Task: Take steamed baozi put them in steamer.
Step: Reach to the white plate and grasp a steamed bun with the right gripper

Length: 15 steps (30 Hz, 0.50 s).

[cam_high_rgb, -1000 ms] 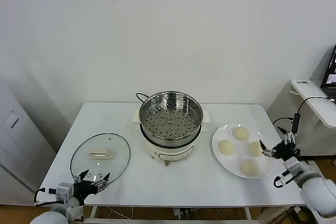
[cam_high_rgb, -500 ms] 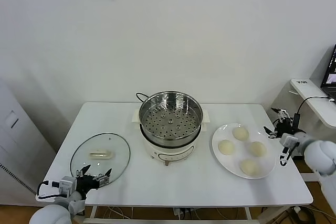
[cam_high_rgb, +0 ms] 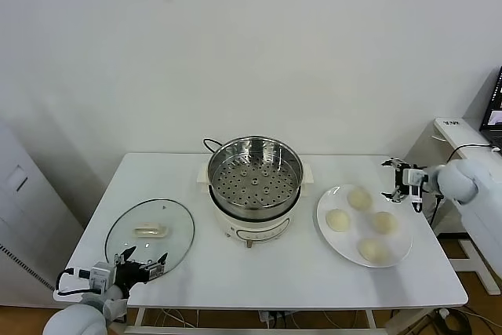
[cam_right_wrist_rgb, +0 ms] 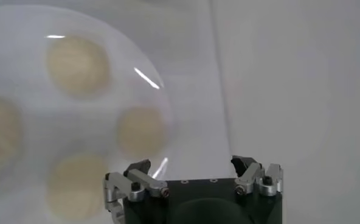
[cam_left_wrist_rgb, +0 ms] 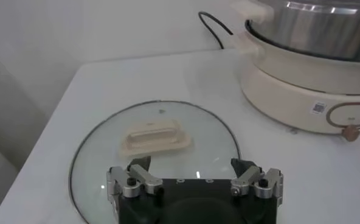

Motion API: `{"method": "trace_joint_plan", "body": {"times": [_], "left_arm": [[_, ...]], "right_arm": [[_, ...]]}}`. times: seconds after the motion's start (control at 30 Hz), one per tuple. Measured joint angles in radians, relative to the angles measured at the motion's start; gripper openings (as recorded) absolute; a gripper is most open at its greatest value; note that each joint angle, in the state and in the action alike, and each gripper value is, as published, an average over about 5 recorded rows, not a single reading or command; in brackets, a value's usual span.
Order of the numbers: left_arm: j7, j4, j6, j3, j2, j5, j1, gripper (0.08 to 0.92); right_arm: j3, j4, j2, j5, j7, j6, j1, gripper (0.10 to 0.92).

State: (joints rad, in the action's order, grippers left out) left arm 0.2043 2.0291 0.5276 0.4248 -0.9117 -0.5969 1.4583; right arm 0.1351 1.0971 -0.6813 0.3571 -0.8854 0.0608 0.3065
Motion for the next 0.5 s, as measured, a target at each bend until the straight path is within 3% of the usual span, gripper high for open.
{"method": "trace_joint_plan", "body": {"times": [0.5], "left_arm": [[0.000,0.018,0.013,-0.001,0.005,0.002,0.004,0.823]], "right_arm": [[0.220,-0.306,-0.171,0.049,-0.159,0.111,-0.217,0.823]]}}
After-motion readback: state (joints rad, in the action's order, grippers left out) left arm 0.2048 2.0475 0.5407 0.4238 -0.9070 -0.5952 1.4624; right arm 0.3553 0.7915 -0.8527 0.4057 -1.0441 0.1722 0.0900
